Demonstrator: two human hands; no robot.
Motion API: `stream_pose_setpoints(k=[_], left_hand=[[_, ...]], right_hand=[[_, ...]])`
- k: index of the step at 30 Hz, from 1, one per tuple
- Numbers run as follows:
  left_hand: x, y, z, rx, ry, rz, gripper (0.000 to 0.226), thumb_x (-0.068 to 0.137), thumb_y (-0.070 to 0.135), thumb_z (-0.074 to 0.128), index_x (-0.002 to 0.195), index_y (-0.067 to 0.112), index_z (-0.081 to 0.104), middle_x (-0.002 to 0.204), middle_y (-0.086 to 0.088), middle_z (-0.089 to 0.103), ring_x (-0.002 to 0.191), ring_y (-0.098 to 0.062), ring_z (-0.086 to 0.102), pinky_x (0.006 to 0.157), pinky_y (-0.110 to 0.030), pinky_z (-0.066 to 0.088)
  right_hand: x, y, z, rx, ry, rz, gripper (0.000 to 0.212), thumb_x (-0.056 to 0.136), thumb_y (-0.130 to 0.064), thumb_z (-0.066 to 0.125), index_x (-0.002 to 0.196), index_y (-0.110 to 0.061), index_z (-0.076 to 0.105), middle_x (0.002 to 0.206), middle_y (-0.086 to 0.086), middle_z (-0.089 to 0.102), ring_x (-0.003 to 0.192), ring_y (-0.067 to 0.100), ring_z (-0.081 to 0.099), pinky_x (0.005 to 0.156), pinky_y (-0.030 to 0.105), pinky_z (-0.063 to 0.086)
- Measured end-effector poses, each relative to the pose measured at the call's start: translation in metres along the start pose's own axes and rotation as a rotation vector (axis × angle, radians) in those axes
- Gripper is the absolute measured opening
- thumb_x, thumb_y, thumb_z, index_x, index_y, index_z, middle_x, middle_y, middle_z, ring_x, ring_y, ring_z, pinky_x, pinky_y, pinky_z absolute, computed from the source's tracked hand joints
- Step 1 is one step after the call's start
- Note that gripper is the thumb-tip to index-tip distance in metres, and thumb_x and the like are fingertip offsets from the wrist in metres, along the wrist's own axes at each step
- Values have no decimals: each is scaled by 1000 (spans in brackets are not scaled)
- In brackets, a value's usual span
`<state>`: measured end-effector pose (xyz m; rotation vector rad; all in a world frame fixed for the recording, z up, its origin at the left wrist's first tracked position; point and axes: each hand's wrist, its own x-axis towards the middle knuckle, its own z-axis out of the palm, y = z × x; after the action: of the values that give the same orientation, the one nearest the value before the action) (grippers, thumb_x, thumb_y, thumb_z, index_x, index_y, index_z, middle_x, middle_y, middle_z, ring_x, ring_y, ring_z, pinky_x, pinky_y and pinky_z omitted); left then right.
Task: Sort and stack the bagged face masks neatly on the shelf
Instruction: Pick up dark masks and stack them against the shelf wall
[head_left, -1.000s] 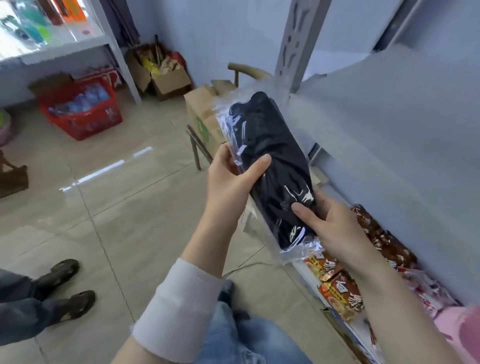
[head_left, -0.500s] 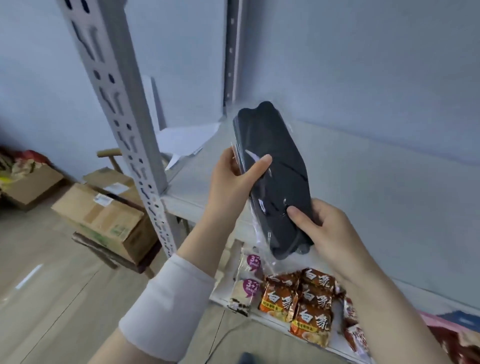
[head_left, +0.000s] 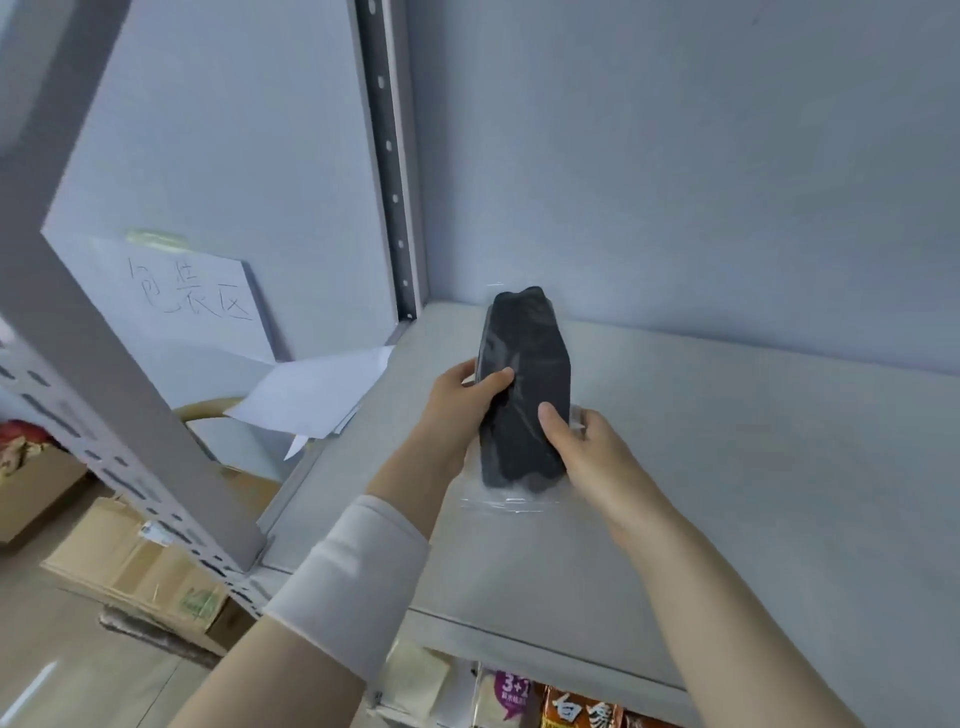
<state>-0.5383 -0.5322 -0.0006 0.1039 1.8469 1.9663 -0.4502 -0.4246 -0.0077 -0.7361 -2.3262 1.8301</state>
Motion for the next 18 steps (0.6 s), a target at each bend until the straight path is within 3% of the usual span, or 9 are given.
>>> stream_pose_setpoints(k=[3,7,10,14,16,18], left_hand=[[27,10,-14,91,-39,-7,25,91,20,62,114,11,61,103,-7,70,95,-22,67,87,-34,54],[55,8,-20,340,-17,50,34,93,28,58,118,6,59,112,-11,66,102,-26,63,93,-40,51],[68,5,-23,478,-8,100,34,94,33,54,111,3,57,107,-11,65,98,-26,61,90,-42,50],[79,5,-31,490,-9,105,27,95,33,51,90,7,53,85,-5,58,78,-20,55,67,-29,45],[83,4,-36,453,0,122,32,97,28,50,71,13,37,69,0,41,63,-14,38,56,-26,30],[86,3,-42,430,10,151,35,96,21,49,68,15,30,67,0,32,62,-14,29,55,-26,25]], right_hand=[[25,-7,14,115,7,11,63,93,-47,43,144,-13,30,134,-1,52,124,21,50,106,40,38],[53,-15,42,141,156,-14,34,98,-17,37,129,-11,48,119,7,60,107,24,59,96,44,47],[67,-17,53,112,240,0,29,94,-5,38,117,-10,55,113,8,63,100,24,60,91,39,49],[80,-19,58,69,270,28,32,94,-2,41,124,-8,52,115,4,61,99,20,58,83,28,45],[85,-20,62,49,285,33,32,94,-3,43,124,-7,52,117,7,61,103,23,58,89,33,48],[89,-23,66,35,292,42,29,94,-4,43,121,-7,52,116,9,62,104,26,58,94,38,47]])
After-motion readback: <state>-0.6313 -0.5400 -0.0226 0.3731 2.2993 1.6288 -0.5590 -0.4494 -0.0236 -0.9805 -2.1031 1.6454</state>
